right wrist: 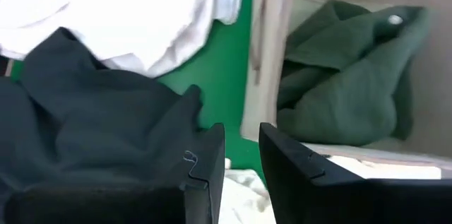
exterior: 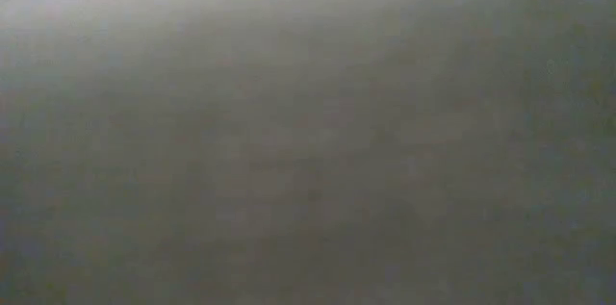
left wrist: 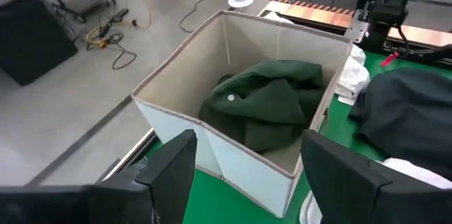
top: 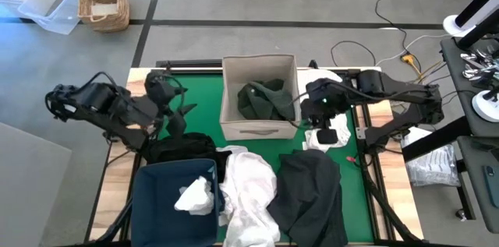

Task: Sort clothes
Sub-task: Put the white cloth into the blue laundry bin

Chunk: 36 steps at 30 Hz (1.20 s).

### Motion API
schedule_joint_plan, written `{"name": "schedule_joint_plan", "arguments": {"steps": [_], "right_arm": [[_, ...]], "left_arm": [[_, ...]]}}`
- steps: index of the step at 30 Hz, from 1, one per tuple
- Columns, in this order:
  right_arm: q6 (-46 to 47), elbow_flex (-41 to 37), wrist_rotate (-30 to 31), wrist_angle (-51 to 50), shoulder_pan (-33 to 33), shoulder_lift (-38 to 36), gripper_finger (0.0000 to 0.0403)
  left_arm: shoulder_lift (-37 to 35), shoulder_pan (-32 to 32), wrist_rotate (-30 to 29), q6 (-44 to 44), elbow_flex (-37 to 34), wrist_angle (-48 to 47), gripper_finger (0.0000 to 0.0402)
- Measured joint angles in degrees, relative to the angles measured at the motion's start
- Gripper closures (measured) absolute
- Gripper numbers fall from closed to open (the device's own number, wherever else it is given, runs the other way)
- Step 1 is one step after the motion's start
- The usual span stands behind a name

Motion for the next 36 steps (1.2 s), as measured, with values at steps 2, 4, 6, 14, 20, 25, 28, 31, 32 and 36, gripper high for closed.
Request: {"name": "schedule_joint_plan", "arguments": {"steps": [2, 4, 6, 14, 20, 25, 28, 31, 32, 36], "right_arm": [[0.89, -1.1, -0.01, 0.77, 1.45, -0.66, 0.0323], [1.76, -1.96, 0.0, 1.52, 3.11, -1.05, 0.032], [2.33, -2.64, 0.0, 2.06, 4.71, -1.24, 0.0316], [6.04, -3.58, 0.05, 5.79, 10.36, -0.01, 0.031], [9.41, -3.63, 3.15, 8.01, 15.82, 2.69, 0.0317], [10.89, -3.63, 6.03, 9.79, 19.25, 5.13, 0.0317], [11.1, -3.63, 6.01, 11.69, 19.98, 6.29, 0.0311], [10.43, -3.63, 6.12, 12.62, 20.23, 7.35, 0.0306], [10.03, -3.63, 6.19, 13.18, 20.23, 7.58, 0.0305], [7.35, -3.63, 7.35, 15.38, 20.23, 8.83, 0.0303]], "left_arm": [[1.06, -1.51, -0.75, -0.22, 0.0, 0.29, 0.0169], [2.21, -2.88, -2.13, -0.51, 0.0, 0.78, 0.0169], [3.24, -4.09, -3.66, -0.61, 0.0, 0.89, 0.0169], [6.6, -7.09, -4.99, -0.81, 0.61, 1.09, 0.0168], [7.76, -8.83, -4.25, -0.81, 0.61, 0.77, 0.0168], [9.4, -10.03, -2.95, -0.83, 0.53, 0.47, 0.0168], [10.56, -10.47, -2.91, -0.9, 0.52, 0.34, 0.0168], [11.93, -10.75, -2.47, -1.48, 0.52, 0.32, 0.0168], [12.38, -10.79, -2.42, -1.82, 0.52, 0.32, 0.0168], [13.93, -11.03, -2.39, -2.37, 0.5, 0.26, 0.0168]]}}
